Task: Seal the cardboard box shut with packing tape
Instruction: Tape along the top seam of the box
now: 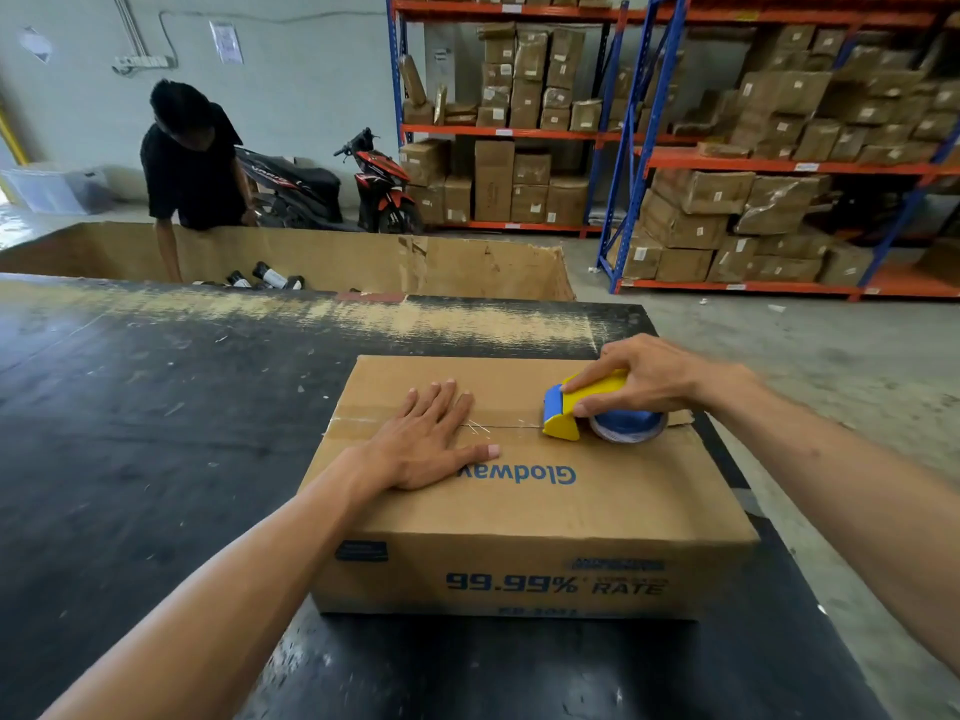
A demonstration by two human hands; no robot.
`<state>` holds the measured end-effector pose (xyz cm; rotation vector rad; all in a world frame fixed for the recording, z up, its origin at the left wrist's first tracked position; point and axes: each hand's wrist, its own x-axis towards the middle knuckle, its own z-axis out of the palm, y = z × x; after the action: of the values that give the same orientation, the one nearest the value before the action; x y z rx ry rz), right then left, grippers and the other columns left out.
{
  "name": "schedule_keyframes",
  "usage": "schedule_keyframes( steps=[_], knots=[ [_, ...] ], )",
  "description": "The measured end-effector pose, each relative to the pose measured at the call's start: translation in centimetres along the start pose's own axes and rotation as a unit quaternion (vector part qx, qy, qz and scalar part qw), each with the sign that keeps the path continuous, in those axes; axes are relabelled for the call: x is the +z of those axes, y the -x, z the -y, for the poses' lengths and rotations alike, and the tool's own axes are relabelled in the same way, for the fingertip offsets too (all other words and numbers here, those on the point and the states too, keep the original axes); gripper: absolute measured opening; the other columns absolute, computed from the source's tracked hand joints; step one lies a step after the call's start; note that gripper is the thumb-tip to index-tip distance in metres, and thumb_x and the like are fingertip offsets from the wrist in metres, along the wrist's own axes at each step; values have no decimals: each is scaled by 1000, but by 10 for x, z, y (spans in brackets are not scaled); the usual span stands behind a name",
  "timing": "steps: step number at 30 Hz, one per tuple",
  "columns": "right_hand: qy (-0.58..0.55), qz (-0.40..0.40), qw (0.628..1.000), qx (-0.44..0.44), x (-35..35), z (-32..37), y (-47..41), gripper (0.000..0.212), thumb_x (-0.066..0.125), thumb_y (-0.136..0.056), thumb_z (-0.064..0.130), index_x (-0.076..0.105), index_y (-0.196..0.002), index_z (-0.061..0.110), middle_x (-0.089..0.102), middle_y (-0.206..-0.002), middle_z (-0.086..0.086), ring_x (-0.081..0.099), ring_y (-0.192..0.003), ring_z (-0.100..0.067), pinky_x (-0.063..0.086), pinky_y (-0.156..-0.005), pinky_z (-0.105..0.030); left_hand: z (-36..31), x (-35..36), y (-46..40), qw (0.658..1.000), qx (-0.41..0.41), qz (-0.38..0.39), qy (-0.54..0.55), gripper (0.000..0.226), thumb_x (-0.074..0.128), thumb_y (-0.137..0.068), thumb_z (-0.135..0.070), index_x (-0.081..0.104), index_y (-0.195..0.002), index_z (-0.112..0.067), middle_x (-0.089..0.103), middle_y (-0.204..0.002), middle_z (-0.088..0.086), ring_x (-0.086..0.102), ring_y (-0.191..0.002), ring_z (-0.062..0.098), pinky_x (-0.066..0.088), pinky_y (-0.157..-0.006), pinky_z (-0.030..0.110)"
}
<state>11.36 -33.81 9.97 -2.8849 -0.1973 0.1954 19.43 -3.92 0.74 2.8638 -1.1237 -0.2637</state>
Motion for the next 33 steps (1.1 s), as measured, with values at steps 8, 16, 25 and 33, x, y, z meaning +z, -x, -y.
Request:
schedule_keyframes(
  steps=[8,16,25,33],
  knots=[
    [33,-28,999,-10,8,10,-2,48,53,-71,87,60,-114,67,53,-94,14,50,-91,-10,44,-79,-36,7,-6,4,999,1,8,-35,103,13,-80,-88,-14,-156,-24,-21,-163,9,-16,-150,23,-7,-122,47],
    [55,-35,998,-10,8,8,-6,53,48,-69,91,58,-116,69,52,-90,12,50,-87,-10,43,-74,-35,-67,4,-20,1000,31,7,1,118,16,-76,-92,-10,-156,-11,-18,-163,11,-16,-151,21,-7,-123,44],
    [62,-40,997,-22,11,27,-7,49,52,-76,84,60,-120,63,52,-88,14,48,-82,-8,41,-70,-32,-46,3,-10,999,41,6,3,115,17,-76,-92,-8,-157,-14,-14,-165,6,-14,-151,18,-5,-123,42],
    [19,-42,998,-35,11,33,-4,49,56,-76,82,62,-120,62,53,-89,12,50,-84,-11,40,-71,-32,-31,5,-1,999,45,6,-8,114,14,-74,-93,-9,-157,-18,-14,-165,3,-14,-151,14,-5,-123,39]
  ],
)
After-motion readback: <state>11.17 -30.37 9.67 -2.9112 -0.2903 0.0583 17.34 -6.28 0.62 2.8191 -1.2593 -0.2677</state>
